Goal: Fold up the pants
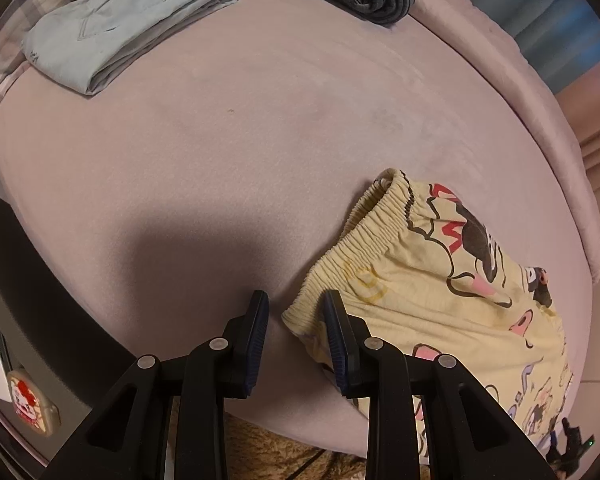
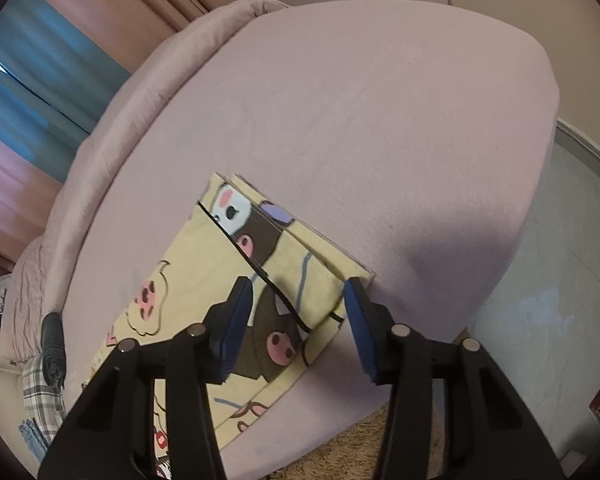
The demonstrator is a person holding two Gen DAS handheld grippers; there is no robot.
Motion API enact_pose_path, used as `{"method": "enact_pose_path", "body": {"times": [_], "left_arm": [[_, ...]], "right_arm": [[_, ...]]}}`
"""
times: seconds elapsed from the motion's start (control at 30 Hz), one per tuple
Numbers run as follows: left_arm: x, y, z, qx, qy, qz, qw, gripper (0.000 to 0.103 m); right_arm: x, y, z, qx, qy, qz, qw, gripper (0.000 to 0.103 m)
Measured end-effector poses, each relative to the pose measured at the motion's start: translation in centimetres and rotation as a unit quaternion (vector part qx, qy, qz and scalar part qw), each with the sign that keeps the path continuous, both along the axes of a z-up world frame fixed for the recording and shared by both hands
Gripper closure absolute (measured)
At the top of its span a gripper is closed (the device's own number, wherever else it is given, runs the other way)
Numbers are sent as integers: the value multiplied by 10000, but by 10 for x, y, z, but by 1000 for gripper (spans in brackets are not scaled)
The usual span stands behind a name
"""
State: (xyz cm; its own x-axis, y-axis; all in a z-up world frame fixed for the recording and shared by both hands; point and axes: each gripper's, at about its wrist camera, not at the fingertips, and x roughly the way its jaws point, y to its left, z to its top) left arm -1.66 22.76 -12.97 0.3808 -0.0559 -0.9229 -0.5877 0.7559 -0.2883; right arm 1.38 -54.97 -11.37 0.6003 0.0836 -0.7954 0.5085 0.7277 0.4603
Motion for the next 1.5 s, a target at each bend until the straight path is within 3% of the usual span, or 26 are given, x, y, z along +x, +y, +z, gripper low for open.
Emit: {"method": "enact_pose_path", "body": {"times": [0.07, 0.3, 0.33, 0.37, 0.4, 0.47, 0.6, 0.7, 0.8, 0.9, 0.97, 1.03, 1.1, 1.13, 1.2, 1.3, 1.33, 1.4, 1.5], "left_arm": [[0, 0, 0, -4, -2, 5, 10000, 75], [-1, -1, 0, 18, -2, -6, 10000, 75], [-1, -1, 1, 17, -2, -4, 10000, 75], [0, -1, 1, 12, -8, 5, 10000, 75], [-1, -1, 2, 14, -22, 25, 10000, 75], [-4, -2, 5, 37, -69, 46, 10000, 77], [-7, -2, 13, 25, -255, 175, 9995, 84], [-7, -3, 17, 22, -328, 186, 9993, 85], [-7, -1, 10, 16, -197, 158, 9997, 86], [-7, 2, 4, -75, -189, 133, 9997, 86], [-5, 3, 6, -132, -159, 100, 9997, 86], [-4, 5, 9, -169, -134, 35, 9998, 86], [-4, 8, 15, -200, -111, -82, 9997, 86], [-3, 10, 18, -189, -107, -87, 9997, 86], [-5, 16, 30, -67, -200, -38, 9998, 84], [0, 22, 46, 146, -409, -60, 9990, 63], [5, 24, 51, 195, -478, -99, 9986, 56], [15, 26, 57, 276, -564, -147, 9979, 56], [40, 26, 55, 189, -923, -432, 9946, 56]], "right_arm": [[5, -1, -7, 22, 212, 8, 9998, 55], [8, -4, -13, -124, 29, 0, 9999, 56], [11, -1, -13, -340, -19, 27, 9994, 63], [14, 3, -14, -609, 19, 48, 9981, 88], [16, 4, -15, -681, 33, 125, 9976, 94], [12, 3, -10, -685, -99, -1, 9976, 95], [-4, -5, 24, -516, -849, -127, 9950, 96], [-12, -7, 46, -697, -1041, -209, 9919, 96], [-15, -8, 49, -1058, -897, -309, 9899, 96], [-12, -16, 20, -850, -422, -236, 9952, 95], [-2, -10, -7, -1135, 323, 0, 9930, 92], [-3, -3, -8, -1517, 398, 92, 9876, 92], [1, 1, 3, -1653, 700, 91, 9837, 75], [6, 6, 15, -1749, 798, 44, 9813, 54], [12, 23, 40, -1999, 617, 232, 9776, 50], [38, 83, 78, -2002, 161, 1099, 9735, 42], [45, 101, 84, -1896, -18, 1360, 9724, 40], [66, 151, 90, -1493, -362, 2162, 9642, 38], [100, 239, 78, -661, -475, 3431, 9358, 40]]}}
